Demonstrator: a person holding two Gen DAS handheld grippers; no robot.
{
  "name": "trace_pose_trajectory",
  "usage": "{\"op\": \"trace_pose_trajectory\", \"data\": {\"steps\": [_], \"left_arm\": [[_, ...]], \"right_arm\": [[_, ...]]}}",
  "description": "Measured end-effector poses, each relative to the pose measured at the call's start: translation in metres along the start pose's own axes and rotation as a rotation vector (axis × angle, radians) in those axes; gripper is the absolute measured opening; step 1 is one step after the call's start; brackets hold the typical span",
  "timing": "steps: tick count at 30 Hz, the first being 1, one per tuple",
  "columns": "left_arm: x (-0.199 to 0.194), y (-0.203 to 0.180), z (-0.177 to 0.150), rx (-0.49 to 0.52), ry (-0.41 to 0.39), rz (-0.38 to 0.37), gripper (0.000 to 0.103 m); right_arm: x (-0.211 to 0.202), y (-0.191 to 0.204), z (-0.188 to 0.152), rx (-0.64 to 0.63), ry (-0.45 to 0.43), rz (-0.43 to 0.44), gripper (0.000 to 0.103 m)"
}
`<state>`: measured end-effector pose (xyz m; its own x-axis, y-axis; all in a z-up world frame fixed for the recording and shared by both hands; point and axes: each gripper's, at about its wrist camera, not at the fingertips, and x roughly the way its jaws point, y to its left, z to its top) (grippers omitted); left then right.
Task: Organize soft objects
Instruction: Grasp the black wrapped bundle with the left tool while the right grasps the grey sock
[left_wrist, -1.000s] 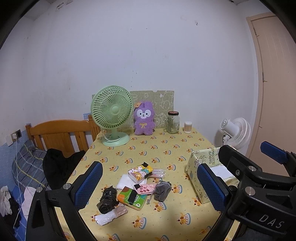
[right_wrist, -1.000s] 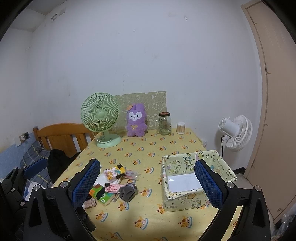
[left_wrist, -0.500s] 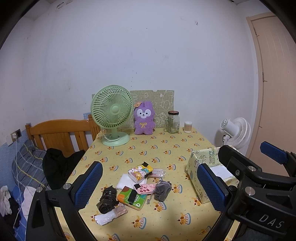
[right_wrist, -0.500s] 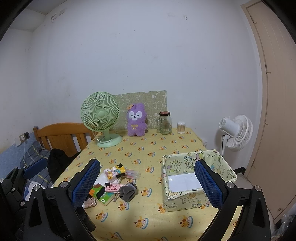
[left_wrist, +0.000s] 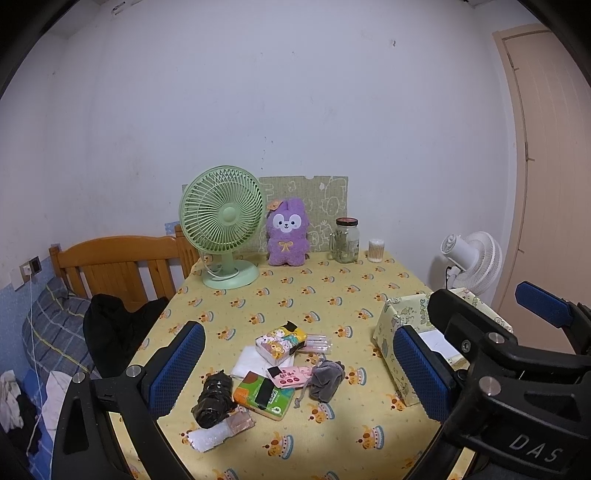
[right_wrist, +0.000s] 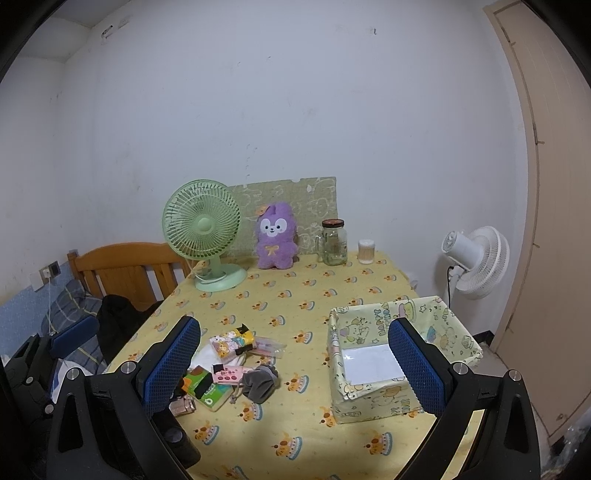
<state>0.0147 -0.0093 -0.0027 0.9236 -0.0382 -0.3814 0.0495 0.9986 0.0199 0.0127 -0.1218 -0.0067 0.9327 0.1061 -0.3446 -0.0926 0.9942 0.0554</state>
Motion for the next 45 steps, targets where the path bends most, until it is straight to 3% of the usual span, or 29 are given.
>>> {"op": "trace_pose_trajectory", "data": {"steps": [7,19,26,31,45], "left_arm": [[0.017,0.004,-0.001,0.004,0.011,0.01,0.102],[0.07,0.03,-0.037,-0.01,0.086,0.043,0.1],[0.1,0.042,-0.065,-0.035,0.165,0.02,0.099],[0.106,0.052,-0.078,-0.055,0.204,0.043,0.09],[0.118,0.068,-0.122,-0.047,0.309,0.107,0.086]], "right_arm": [[0.022,0.002,0.0,0.008,0.012,0.011,0.103],[0.089,0.02,-0.035,0.004,0.097,0.055,0.102],[0.117,0.029,-0.058,0.001,0.155,0.07,0.099],[0.132,0.035,-0.075,-0.002,0.195,0.084,0.098],[0.156,0.052,-0.124,-0.01,0.305,0.118,0.097]]}}
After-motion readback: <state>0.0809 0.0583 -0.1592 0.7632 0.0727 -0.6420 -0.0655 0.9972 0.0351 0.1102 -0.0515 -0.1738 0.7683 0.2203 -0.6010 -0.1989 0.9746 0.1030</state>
